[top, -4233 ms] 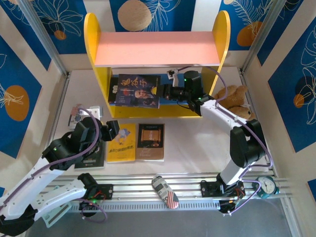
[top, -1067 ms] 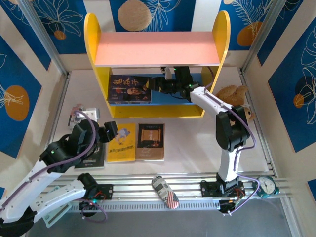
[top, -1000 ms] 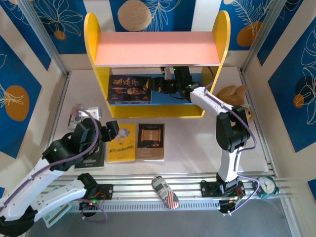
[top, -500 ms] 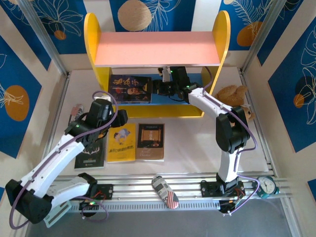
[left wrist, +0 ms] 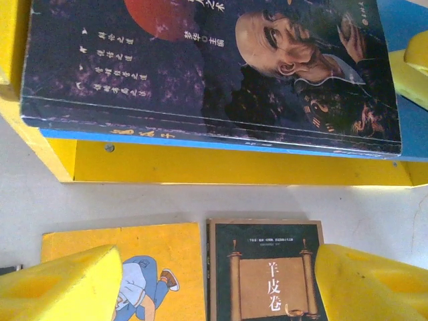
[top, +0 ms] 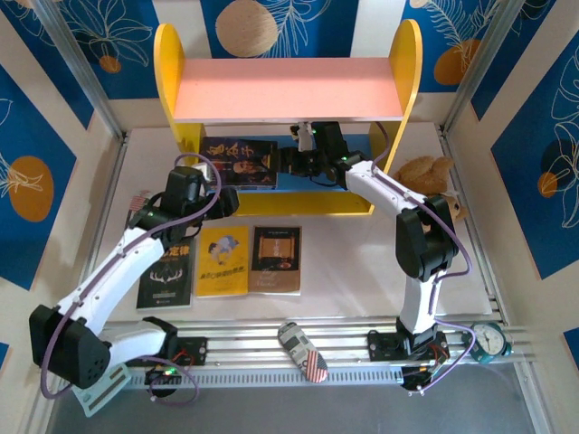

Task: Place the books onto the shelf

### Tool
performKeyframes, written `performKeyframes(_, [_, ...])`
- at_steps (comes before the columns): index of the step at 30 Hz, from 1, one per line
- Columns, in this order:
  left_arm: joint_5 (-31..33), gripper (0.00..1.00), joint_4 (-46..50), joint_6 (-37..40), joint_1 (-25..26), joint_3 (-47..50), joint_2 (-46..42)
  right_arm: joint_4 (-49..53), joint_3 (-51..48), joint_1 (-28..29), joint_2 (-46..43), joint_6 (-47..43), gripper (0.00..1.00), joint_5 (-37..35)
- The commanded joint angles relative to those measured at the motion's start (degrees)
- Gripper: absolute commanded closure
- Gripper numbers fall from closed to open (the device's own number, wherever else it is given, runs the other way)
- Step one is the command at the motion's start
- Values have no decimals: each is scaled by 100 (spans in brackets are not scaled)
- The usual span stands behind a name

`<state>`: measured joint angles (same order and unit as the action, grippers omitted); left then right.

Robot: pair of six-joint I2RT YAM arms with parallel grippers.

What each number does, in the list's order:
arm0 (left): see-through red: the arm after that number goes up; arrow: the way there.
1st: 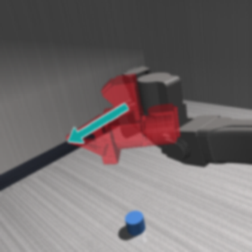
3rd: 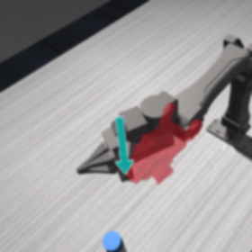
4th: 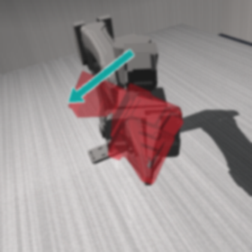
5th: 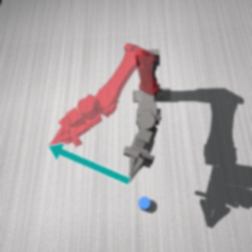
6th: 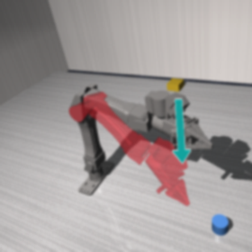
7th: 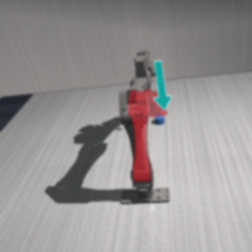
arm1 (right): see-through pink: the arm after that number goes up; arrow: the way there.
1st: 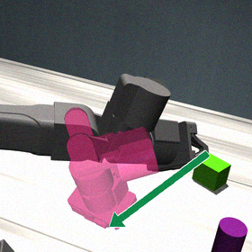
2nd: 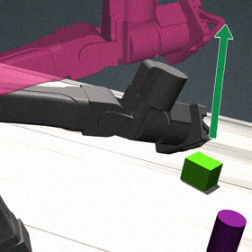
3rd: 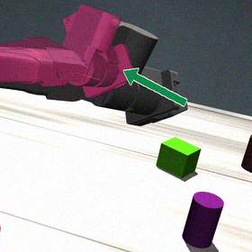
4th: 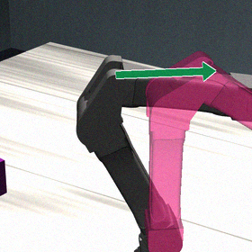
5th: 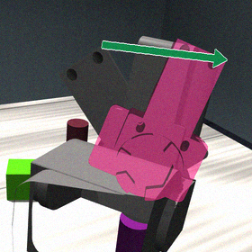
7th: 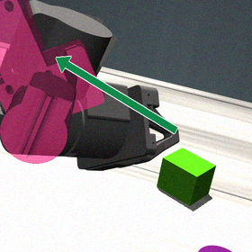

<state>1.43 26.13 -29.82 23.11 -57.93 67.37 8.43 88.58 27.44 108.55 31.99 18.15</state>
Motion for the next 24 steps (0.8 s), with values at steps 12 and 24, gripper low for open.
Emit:
performKeyframes(12, [-345, 25, -621, 152, -324, -225, 348, 141, 192, 69, -19, -104, 46, 65])
performKeyframes(24, [-288, 26, -811, 161, -408, -262, 623, 94, 281, 77, 69, -78, 46, 127])
